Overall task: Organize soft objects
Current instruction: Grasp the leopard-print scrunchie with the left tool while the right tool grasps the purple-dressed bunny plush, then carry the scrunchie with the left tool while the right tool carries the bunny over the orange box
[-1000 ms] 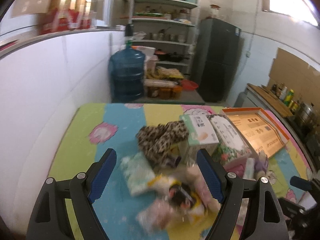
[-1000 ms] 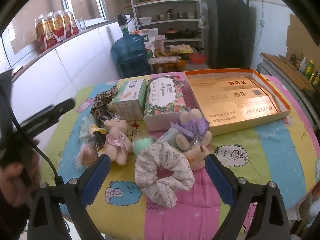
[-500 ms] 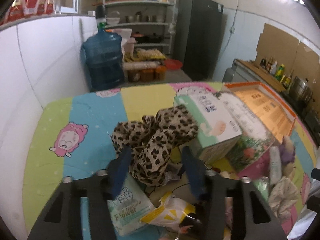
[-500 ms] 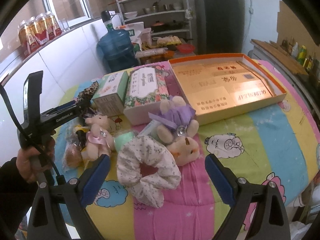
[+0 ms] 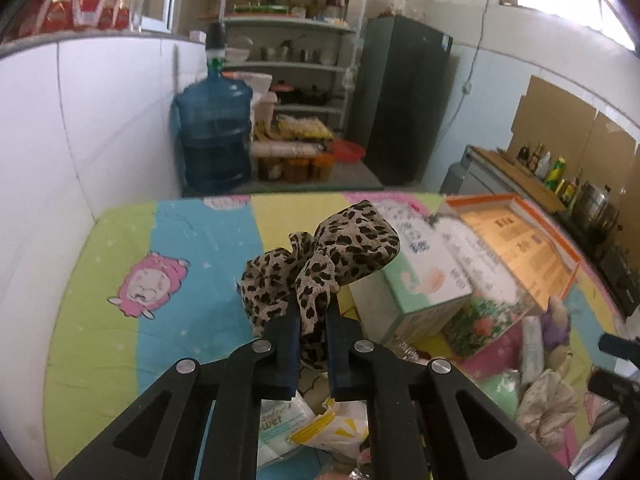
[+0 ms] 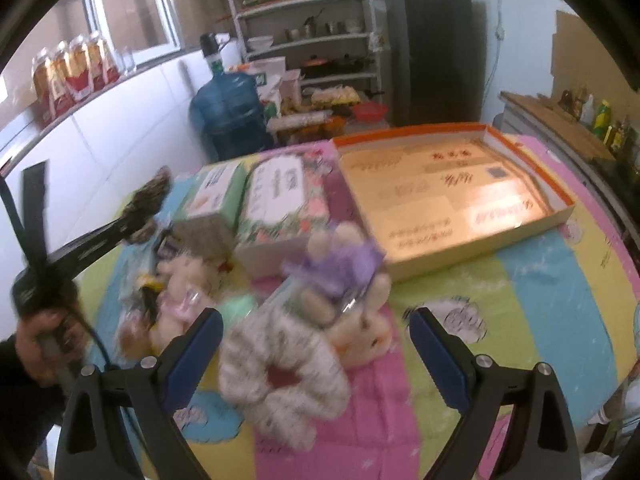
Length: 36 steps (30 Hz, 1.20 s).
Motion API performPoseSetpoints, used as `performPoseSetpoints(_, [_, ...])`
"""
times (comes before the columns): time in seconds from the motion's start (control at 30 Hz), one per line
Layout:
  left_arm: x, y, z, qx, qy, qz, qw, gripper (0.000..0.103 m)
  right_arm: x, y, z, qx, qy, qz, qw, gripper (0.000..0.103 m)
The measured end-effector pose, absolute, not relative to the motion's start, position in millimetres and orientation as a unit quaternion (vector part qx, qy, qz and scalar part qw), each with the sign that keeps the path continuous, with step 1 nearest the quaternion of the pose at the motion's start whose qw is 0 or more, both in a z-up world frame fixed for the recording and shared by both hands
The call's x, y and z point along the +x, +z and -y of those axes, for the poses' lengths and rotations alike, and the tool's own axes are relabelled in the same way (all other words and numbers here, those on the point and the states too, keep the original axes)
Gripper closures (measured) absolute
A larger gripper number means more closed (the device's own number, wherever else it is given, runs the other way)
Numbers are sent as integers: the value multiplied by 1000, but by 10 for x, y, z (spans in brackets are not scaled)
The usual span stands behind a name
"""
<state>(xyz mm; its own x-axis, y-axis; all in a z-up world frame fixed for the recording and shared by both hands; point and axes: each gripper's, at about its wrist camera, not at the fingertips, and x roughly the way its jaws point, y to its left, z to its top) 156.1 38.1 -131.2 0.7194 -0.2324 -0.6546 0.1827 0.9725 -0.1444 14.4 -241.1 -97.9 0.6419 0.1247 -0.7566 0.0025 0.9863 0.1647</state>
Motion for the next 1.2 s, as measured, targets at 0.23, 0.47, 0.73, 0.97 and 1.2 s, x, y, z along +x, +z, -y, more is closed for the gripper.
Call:
performPoseSetpoints(0.23, [1398,-1054,-386,-55,-114,-336,933,94,415,-1109,2550,92,33,-428,898,8])
performPoseSetpoints(0.47, [1311,-997,-368,-46,-114,-332,935,94,566,-1310,2622,100,52,-456,883,40])
performPoseSetpoints(0.73, [1276,-993,-357,-40,-111,-334,935,94,544,-1346,2754,145,81,-453,876,56])
performPoseSetpoints(0.97, [1189,-914,-354,-40,-116,-324,938,94,440,-1219,2756,147,82,-438,883,59])
performPoseSetpoints(1.2, [1033,-782,-303,-39,-132,-309,941,94,309,-936,2726,133,77,-410,899,59])
